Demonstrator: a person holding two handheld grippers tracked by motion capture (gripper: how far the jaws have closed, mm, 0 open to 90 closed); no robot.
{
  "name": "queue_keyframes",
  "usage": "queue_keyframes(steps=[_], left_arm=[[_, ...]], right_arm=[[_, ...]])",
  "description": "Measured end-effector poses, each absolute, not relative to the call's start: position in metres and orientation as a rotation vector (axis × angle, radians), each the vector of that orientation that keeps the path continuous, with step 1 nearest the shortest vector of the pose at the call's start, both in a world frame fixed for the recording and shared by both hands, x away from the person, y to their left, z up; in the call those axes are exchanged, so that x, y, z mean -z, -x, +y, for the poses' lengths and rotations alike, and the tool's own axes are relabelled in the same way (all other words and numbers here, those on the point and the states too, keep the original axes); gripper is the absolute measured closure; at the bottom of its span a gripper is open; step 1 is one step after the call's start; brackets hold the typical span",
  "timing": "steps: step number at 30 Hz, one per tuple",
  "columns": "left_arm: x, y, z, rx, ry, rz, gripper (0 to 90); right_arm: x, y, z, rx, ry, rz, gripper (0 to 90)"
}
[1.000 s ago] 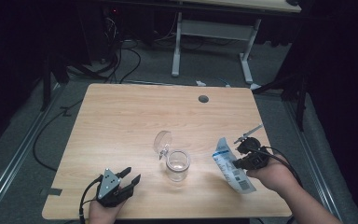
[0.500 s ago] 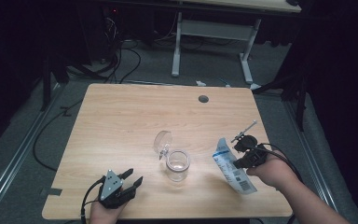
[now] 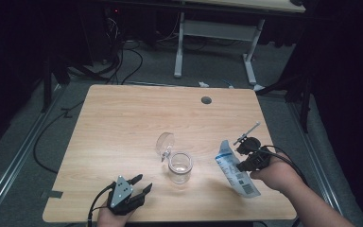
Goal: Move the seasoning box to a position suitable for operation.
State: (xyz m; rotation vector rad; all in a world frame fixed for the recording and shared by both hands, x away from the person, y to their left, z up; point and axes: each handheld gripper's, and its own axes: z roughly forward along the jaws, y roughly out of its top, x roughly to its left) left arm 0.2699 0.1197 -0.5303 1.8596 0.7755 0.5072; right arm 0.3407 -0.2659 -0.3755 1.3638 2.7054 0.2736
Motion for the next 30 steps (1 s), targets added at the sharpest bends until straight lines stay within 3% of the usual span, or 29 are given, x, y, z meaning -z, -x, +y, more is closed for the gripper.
queue_keyframes(steps=[12, 30], left_arm=[[0.522, -0.268, 0.092, -0.369, -1.875, 0.697, 48.1], [0.516, -0.264, 0.032, -0.293, -1.896, 0.517, 45.1]], right_arm=[[0.362, -0.331, -0.257, -0.332, -1.358, 2.684, 90.0], [0.357, -0.330, -0.237, -0.334, -1.325, 2.715, 90.0]])
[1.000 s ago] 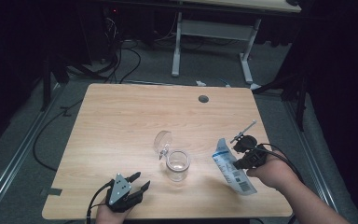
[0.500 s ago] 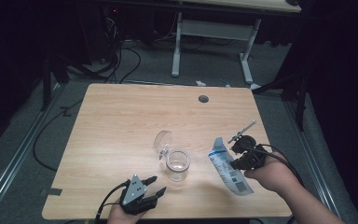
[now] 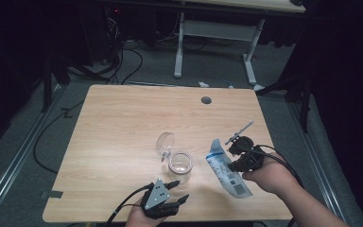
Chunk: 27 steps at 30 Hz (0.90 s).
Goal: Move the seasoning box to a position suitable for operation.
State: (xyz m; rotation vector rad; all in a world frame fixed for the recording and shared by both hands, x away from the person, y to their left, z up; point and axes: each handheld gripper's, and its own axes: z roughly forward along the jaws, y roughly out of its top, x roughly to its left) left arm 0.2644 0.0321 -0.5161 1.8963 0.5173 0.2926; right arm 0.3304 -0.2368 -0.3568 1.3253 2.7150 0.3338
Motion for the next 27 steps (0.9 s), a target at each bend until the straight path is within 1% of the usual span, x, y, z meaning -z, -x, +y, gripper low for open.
queue_keyframes(steps=[5, 13, 27], left_arm=[[0.517, -0.266, 0.019, -0.275, -1.887, 0.483, 45.1], [0.514, -0.264, 0.010, -0.265, -1.878, 0.465, 44.3], [0.513, -0.260, -0.015, -0.271, -1.888, 0.414, 39.3]], right_arm=[[0.356, -0.332, -0.229, -0.340, -1.318, 2.726, 90.0], [0.350, -0.329, -0.213, -0.344, -1.277, 2.744, 90.0], [0.338, -0.321, -0.196, -0.354, -1.225, 2.755, 90.0]])
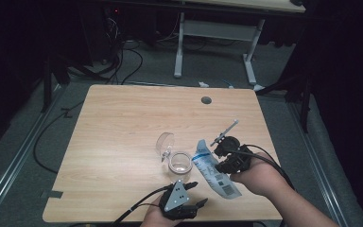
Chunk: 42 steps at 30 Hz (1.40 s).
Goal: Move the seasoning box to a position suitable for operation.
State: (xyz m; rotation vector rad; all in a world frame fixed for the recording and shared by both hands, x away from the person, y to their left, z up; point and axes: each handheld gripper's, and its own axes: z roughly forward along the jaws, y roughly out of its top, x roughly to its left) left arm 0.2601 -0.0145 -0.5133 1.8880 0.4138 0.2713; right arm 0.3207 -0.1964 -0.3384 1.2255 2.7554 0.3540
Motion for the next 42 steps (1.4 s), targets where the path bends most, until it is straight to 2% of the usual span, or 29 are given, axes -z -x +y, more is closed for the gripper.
queue_keyframes(steps=[26, 37, 39, 42], left_arm=[[0.509, -0.262, -0.041, -0.288, -1.869, 0.399, 34.4], [0.507, -0.257, -0.042, -0.371, -1.869, 0.436, 44.9], [0.507, -0.259, -0.040, -0.365, -1.868, 0.450, 52.5], [0.507, -0.258, -0.040, -0.383, -1.865, 0.451, 53.4]], right_arm=[[0.325, -0.317, -0.167, -0.408, -1.154, 2.791, 90.0], [0.324, -0.321, -0.163, -0.394, -1.138, 2.791, 90.0], [0.324, -0.321, -0.163, -0.386, -1.152, 2.790, 90.0], [0.325, -0.322, -0.164, -0.389, -1.149, 2.784, 90.0]])
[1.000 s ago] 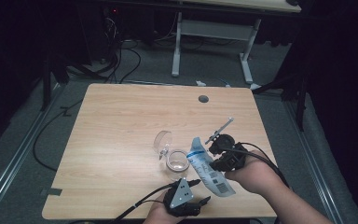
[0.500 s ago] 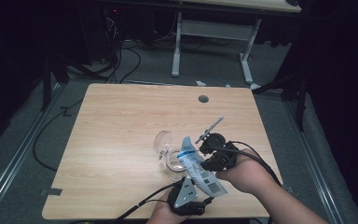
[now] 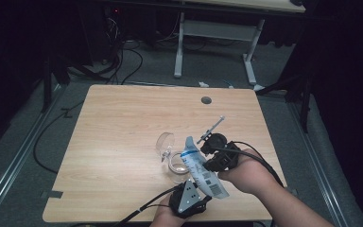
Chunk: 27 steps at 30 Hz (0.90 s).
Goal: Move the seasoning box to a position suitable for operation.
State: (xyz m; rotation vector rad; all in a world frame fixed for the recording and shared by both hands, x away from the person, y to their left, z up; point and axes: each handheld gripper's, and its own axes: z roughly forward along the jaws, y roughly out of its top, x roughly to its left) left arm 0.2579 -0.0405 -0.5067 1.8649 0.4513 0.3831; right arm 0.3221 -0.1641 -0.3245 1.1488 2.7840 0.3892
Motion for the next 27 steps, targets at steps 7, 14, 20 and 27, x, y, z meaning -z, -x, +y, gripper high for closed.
queue_keyframes(steps=[7, 14, 20, 27], left_arm=[[0.5070, -0.2571, -0.0422, -0.379, -1.862, 0.470, 55.6], [0.5064, -0.2583, -0.0440, -0.348, -1.870, 0.478, 57.7], [0.5040, -0.2565, -0.0458, -0.319, -1.875, 0.470, 59.5], [0.5019, -0.2569, -0.0452, -0.309, -1.881, 0.465, 60.3]], right_arm=[[0.3254, -0.3240, -0.1619, -0.373, -1.136, 2.785, 90.0], [0.3280, -0.3272, -0.1596, -0.356, -1.136, 2.781, 90.0], [0.3308, -0.3296, -0.1562, -0.355, -1.137, 2.783, 90.0], [0.3315, -0.3321, -0.1552, -0.351, -1.133, 2.780, 90.0]])
